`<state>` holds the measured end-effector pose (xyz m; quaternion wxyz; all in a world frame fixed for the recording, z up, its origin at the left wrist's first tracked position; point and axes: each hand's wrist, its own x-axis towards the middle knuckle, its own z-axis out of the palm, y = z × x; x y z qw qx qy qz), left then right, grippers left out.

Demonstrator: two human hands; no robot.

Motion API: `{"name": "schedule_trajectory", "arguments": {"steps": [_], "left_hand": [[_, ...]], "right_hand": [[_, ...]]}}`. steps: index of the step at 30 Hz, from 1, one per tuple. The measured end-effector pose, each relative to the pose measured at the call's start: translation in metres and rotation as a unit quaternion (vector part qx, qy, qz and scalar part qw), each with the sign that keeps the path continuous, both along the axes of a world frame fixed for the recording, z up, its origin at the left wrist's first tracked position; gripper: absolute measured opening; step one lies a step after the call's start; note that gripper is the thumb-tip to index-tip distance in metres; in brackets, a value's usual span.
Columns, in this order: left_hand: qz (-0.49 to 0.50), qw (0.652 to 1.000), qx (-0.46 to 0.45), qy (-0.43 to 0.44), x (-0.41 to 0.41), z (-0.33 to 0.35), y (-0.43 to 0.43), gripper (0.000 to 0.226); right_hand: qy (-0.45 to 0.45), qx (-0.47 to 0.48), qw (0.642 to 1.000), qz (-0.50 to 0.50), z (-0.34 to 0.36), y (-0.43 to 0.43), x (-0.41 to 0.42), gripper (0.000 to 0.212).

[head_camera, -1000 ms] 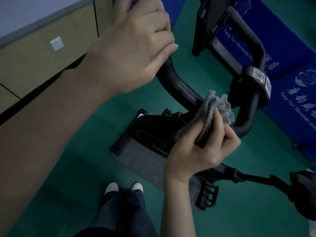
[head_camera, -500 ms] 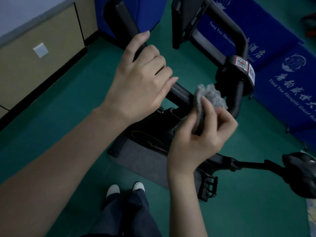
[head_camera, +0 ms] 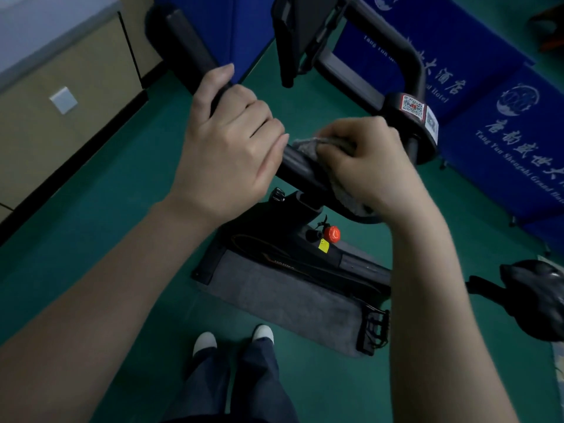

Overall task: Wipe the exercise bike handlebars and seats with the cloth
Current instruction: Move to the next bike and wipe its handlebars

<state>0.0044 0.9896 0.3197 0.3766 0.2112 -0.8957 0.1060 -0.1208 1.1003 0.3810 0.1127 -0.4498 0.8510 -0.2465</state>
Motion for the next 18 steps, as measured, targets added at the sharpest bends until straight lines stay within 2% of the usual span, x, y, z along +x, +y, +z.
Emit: {"name": "schedule_trajectory", "arguments": {"steps": [4,8,11,14,16,18], "left_hand": [[-0.006,1.0,-0.001,-0.01,0.003,0.0,-0.001,0.036],[0.009,1.0,0.016,-0.025,0.003,0.003,0.005,0.037],[0.03,0.998,0.048,-0.017,-0.002,0.007,0.018,0.037],[0.013,0.997,0.077,-0.011,-0.017,0.006,0.045,0.038],[-0.001,0.995,0.095,-0.013,-0.03,0.004,0.064,0.037],[-0.003,0.993,0.117,-0.015,-0.038,0.0,0.076,0.036]], "right_hand": [[-0.077,0.114,0.982,0.129,0.011,0.0,-0.036,0.013],[-0.094,0.203,0.95,0.217,0.019,0.013,-0.063,0.016],[-0.07,0.232,0.94,0.24,0.018,0.014,-0.072,0.016],[-0.029,0.213,0.938,0.271,0.015,0.013,-0.067,0.013],[0.0,0.205,0.933,0.295,0.017,0.017,-0.067,0.027],[0.036,0.22,0.926,0.305,0.021,0.024,-0.073,0.028]]}}
